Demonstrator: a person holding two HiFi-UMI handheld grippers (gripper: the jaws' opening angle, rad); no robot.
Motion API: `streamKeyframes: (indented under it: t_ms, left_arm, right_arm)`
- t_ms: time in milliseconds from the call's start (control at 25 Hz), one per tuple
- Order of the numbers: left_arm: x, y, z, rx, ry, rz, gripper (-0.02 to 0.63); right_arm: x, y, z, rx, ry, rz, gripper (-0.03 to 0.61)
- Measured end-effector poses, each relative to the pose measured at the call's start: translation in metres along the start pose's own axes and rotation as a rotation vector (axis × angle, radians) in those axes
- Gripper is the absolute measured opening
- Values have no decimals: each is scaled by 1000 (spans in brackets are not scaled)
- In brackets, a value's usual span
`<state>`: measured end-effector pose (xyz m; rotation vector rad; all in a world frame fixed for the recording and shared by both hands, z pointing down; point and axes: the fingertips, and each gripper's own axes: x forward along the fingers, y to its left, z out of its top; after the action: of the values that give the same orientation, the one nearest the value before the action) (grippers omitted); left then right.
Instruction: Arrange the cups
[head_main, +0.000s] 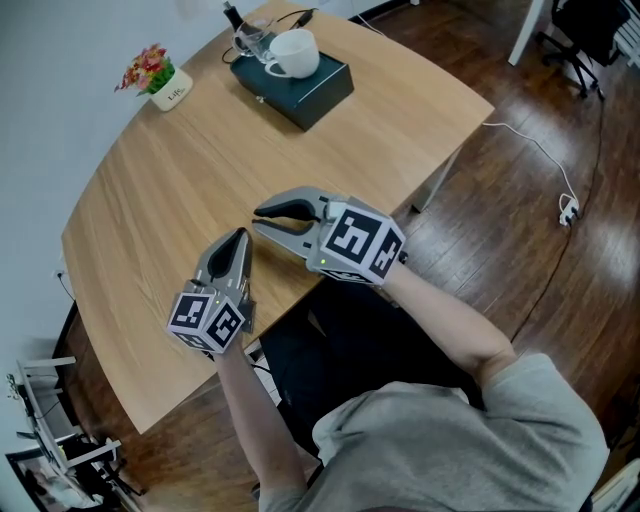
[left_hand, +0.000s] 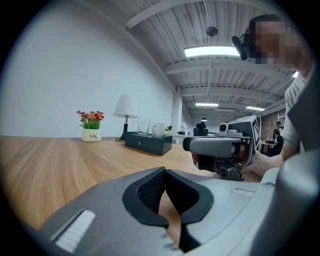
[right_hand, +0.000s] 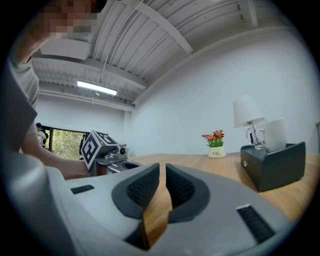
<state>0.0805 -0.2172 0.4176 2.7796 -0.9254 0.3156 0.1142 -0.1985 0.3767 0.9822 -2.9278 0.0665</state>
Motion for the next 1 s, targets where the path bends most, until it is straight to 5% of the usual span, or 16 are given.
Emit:
streamKeyframes:
  t_ms: [1000]
  left_arm:
    - [0,0,0,0,-5,2,9]
  right_arm:
    - [-11,-9,12,10,-52,-36,37]
